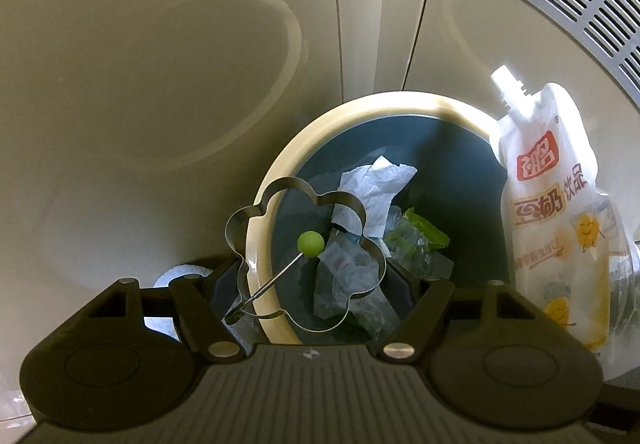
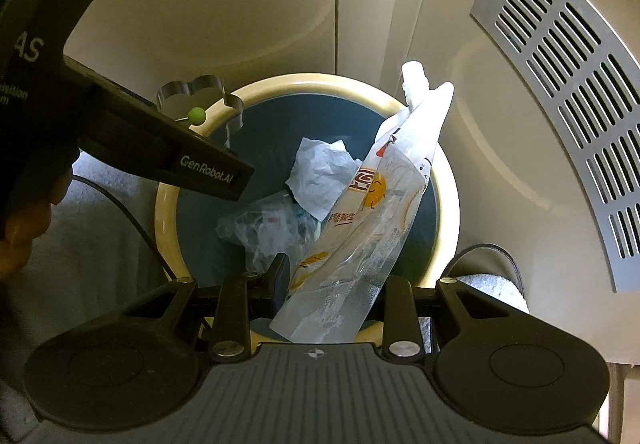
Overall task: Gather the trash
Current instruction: 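Open both grippers to drop the egg ring and pouch into the bin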
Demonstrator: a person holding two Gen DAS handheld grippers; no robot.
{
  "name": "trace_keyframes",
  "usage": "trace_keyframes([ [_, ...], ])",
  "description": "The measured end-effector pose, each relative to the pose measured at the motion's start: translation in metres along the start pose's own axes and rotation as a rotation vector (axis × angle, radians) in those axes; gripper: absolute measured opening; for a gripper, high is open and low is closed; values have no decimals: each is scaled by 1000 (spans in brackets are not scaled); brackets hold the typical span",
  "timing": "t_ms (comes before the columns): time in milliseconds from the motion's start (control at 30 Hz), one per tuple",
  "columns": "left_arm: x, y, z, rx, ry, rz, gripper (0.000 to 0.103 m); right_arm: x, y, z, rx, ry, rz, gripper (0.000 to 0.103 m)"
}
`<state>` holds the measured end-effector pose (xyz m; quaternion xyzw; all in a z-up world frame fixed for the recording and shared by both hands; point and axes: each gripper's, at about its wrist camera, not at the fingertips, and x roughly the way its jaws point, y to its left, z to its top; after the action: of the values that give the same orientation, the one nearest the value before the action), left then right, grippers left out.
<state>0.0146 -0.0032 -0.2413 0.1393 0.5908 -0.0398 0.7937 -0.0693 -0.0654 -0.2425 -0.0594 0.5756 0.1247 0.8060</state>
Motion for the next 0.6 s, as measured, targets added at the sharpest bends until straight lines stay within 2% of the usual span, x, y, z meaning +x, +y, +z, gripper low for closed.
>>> trace_keyframes([
  [600, 12, -4, 5, 11, 25, -1, 79, 12, -4, 3, 9, 33, 7, 32],
])
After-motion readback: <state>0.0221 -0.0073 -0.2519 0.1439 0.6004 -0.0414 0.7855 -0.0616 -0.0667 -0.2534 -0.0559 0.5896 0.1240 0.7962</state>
